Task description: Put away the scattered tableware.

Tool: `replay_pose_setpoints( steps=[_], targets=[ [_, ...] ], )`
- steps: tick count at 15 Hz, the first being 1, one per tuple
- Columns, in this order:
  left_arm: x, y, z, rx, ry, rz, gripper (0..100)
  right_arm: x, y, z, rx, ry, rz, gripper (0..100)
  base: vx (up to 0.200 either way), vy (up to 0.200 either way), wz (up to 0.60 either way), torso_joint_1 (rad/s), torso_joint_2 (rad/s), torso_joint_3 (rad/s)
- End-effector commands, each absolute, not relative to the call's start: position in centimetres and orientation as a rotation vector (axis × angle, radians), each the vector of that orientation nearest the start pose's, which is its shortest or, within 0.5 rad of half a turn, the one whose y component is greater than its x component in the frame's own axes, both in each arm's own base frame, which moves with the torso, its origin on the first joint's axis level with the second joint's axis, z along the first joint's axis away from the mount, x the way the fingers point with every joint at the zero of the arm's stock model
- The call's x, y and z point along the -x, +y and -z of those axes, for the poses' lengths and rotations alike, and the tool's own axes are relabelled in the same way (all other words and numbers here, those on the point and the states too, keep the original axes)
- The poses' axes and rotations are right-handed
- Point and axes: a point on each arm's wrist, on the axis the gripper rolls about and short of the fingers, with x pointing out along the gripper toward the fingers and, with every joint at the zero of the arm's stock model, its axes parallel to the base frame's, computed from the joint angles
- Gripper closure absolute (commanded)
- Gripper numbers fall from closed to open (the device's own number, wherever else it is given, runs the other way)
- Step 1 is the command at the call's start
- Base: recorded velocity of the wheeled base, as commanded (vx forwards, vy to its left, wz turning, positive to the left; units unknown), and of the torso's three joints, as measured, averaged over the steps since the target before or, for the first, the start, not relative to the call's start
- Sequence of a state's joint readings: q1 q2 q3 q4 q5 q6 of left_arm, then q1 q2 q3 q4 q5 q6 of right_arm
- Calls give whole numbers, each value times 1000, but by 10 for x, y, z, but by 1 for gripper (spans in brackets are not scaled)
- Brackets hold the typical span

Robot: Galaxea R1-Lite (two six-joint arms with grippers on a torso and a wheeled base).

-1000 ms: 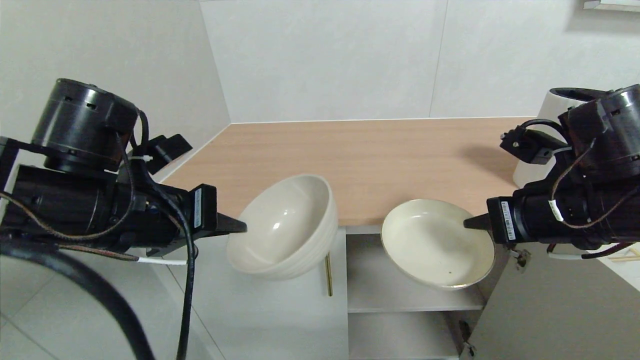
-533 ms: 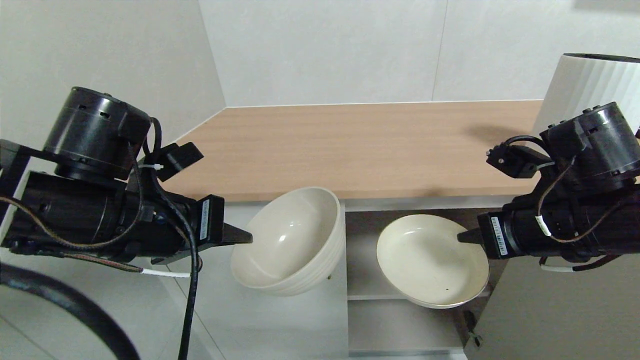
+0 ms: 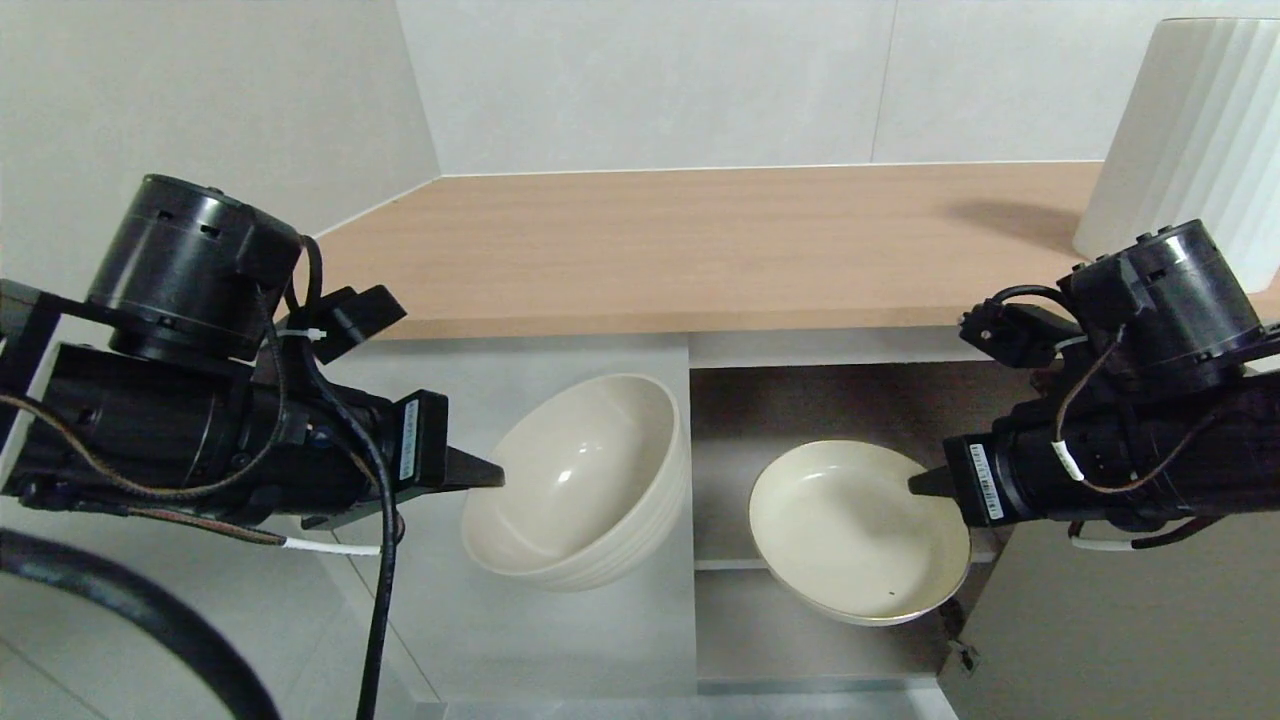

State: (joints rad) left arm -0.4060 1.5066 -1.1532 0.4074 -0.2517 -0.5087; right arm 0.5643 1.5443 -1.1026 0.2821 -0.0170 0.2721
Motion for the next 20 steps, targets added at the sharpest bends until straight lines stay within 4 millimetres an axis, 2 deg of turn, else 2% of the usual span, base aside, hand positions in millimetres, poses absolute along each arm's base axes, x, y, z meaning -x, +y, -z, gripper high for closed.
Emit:
replay_pose_setpoints(
  steps=[1,9,14,17,20],
  targets=[
    [-223,-102,-239,406,913,414,100,-220,139,-224,-41,772,-421,100,0,0,0,-32,66,36],
    [-219,-102,-234,350,949,426,100,-221,139,-217,-10,788,-427,100,0,0,0,0,0,0],
    [-216,-111,-225,323,987,443,100,-227,143,-208,0,821,-422,100,0,0,0,0,0,0],
    [-214,-111,-220,286,1000,455,100,-238,150,-189,23,885,-407,100,0,0,0,0,0,0],
    [-215,-111,-218,265,999,447,100,-253,164,-161,57,974,-396,100,0,0,0,0,0,0]
  ],
)
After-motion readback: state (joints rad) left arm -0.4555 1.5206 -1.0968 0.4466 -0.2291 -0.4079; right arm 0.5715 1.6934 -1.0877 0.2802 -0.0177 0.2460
